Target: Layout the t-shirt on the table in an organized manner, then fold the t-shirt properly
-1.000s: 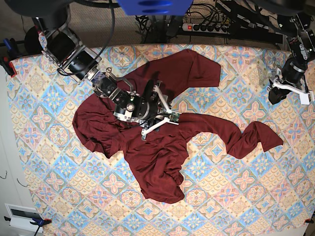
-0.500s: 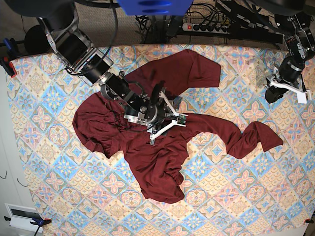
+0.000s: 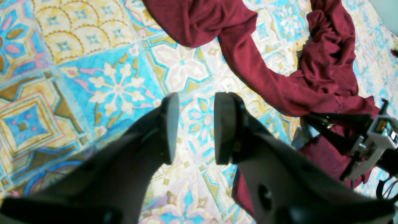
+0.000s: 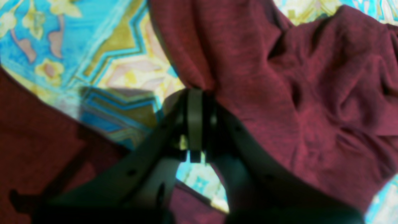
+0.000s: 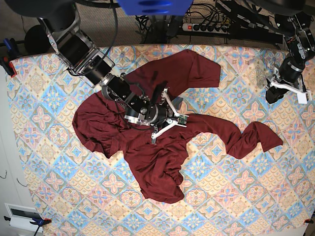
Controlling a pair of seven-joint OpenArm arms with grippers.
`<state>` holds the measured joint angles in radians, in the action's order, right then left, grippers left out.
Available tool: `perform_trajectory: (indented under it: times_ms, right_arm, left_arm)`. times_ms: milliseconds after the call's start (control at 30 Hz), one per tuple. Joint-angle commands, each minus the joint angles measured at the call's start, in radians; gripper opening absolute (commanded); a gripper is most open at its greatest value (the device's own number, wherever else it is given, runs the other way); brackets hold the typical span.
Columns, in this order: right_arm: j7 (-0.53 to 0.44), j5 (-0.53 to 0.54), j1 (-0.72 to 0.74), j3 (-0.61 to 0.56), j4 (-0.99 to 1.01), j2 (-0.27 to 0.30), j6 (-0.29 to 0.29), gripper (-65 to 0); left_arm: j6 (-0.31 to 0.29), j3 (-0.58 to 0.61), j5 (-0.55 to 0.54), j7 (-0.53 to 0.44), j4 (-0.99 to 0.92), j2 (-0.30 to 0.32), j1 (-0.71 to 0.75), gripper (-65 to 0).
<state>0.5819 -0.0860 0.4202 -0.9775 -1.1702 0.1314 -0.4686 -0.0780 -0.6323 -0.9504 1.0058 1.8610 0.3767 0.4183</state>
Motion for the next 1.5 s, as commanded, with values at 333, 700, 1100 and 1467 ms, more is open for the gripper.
perform_trajectory:
  times_ms: [333, 700, 1100, 1467]
  right_arm:
    - [0.077, -0.041, 0.015, 0.450, -0.256, 0.084, -0.002, -64.3]
    - [-0.036, -0.048, 0.334, 0.995, 0.246, 0.086, 0.003, -64.0]
    - [-0.087, -0.331, 0.294, 1.072, 0.289, 0.127, 0.003, -37.0]
    - [-0.009, -0.327, -0.091, 0.645, -0.271, 0.121, -0.002, -36.3]
  left_arm:
    - [-0.004, 0.050, -0.012, -0.017, 0.016, -0.003, -0.034, -45.5]
    - [-0.004, 0.048, -0.011, -0.017, 0.016, -0.045, -0.026, -45.5]
    - [-0.004, 0.048, -0.012, -0.015, 0.016, -0.046, -0.026, -45.5]
    - [-0.004, 0.048, -0.012, -0.015, 0.016, -0.046, -0.031, -45.6]
